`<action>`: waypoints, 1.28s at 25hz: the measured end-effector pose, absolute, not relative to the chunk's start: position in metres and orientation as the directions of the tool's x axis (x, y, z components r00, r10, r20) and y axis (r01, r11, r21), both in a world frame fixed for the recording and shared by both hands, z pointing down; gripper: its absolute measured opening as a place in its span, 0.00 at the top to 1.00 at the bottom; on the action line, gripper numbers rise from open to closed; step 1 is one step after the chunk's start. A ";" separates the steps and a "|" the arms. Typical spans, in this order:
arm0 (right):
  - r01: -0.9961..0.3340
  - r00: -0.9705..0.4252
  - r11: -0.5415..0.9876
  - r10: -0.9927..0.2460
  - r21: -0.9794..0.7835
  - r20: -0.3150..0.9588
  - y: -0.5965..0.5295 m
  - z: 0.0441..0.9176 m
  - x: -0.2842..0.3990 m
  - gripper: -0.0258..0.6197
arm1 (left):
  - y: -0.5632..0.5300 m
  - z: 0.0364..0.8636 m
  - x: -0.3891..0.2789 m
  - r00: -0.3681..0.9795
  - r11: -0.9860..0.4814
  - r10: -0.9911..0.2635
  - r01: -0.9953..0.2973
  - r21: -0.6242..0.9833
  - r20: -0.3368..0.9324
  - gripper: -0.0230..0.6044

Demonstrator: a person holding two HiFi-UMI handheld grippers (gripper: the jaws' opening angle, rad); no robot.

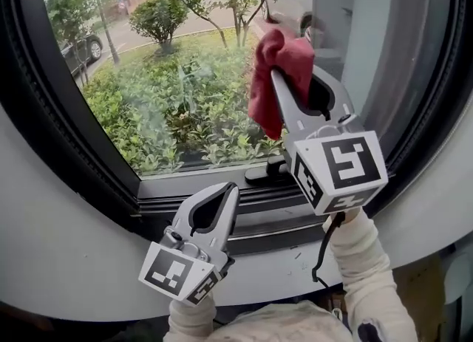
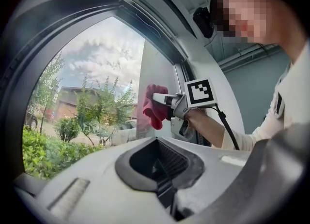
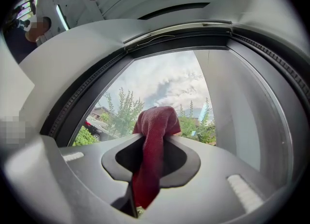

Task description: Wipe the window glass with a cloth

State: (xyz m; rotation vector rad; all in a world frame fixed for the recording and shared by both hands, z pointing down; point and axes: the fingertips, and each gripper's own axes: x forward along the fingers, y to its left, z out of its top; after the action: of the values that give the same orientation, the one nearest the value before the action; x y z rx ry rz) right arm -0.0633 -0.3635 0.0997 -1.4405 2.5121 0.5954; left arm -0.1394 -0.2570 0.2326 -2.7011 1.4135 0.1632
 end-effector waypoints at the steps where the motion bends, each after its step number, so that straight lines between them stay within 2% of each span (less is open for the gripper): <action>1: -0.859 -0.511 0.449 -0.788 0.248 -0.342 -0.363 0.108 -0.064 0.80 | -0.256 0.234 -0.139 0.568 -0.570 -0.812 -0.821 -0.027 -0.133 0.96; 10: -0.854 -0.511 0.427 -0.794 0.296 -0.329 -0.366 0.138 -0.056 0.80 | -0.261 0.244 -0.122 0.577 -0.577 -0.809 -0.816 -0.031 -0.115 0.96; 27: -0.895 -0.436 0.371 -0.843 0.245 -0.314 -0.392 0.147 0.071 0.79 | -0.289 0.236 -0.026 0.641 -0.639 -0.758 -0.767 -0.056 -0.122 0.96; 32: -0.874 -0.481 0.423 -0.822 0.237 -0.305 -0.392 0.146 0.079 0.80 | -0.290 0.233 -0.007 0.643 -0.641 -0.755 -0.765 -0.058 -0.128 0.96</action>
State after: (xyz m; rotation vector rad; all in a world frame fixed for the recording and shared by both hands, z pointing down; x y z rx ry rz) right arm 0.0790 -0.3922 0.1460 -1.5170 2.5274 0.5523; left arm -0.0066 -0.2902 0.2325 -2.7492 1.2766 0.1396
